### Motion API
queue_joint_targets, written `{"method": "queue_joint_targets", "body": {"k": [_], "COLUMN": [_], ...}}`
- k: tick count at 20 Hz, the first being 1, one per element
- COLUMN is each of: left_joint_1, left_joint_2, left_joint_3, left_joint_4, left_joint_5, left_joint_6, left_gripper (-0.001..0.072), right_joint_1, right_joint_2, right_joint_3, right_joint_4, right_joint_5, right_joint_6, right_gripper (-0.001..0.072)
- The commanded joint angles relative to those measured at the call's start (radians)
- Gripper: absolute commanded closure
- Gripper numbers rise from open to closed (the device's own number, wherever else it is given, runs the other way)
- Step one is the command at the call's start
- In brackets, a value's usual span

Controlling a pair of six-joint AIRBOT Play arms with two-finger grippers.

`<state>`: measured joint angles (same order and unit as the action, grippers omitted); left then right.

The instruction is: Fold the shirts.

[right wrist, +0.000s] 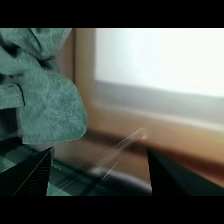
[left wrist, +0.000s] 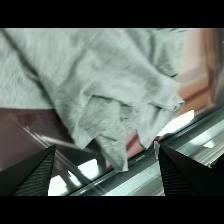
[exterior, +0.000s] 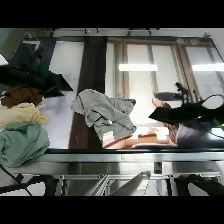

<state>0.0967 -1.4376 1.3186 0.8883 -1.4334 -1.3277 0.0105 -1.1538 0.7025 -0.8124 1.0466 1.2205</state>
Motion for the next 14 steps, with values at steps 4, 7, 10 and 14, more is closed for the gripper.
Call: {"method": "queue_joint_targets", "body": {"k": [4, 7, 10, 14], "left_joint_1": [-0.128, -0.217, -0.299, -0.367], "left_joint_2": [-0.082, -0.207, -0.311, -0.395], "left_joint_3": [-0.255, -0.209, -0.109, 0.058], "left_joint_4": [0.027, 0.025, 0.025, 0.03], "left_joint_5": [0.282, 0.291, 0.272, 0.143], "left_joint_6": [0.032, 0.038, 0.037, 0.037], "left_gripper": [0.0004, 0.0016, 0.0016, 0.0673], "right_joint_1": [0.169, 0.167, 0.167, 0.147], "right_joint_2": [-0.283, -0.359, -0.367, -0.362], "right_joint_3": [-0.057, -0.057, -0.057, -0.034], "right_joint_4": [0.344, 0.459, 0.512, 0.501], "right_joint_5": [-0.159, -0.148, -0.131, -0.026], "right_joint_6": [-0.216, -0.286, -0.333, -0.389], "right_gripper": [0.0066, 0.0256, 0.0349, 0.0699]}}
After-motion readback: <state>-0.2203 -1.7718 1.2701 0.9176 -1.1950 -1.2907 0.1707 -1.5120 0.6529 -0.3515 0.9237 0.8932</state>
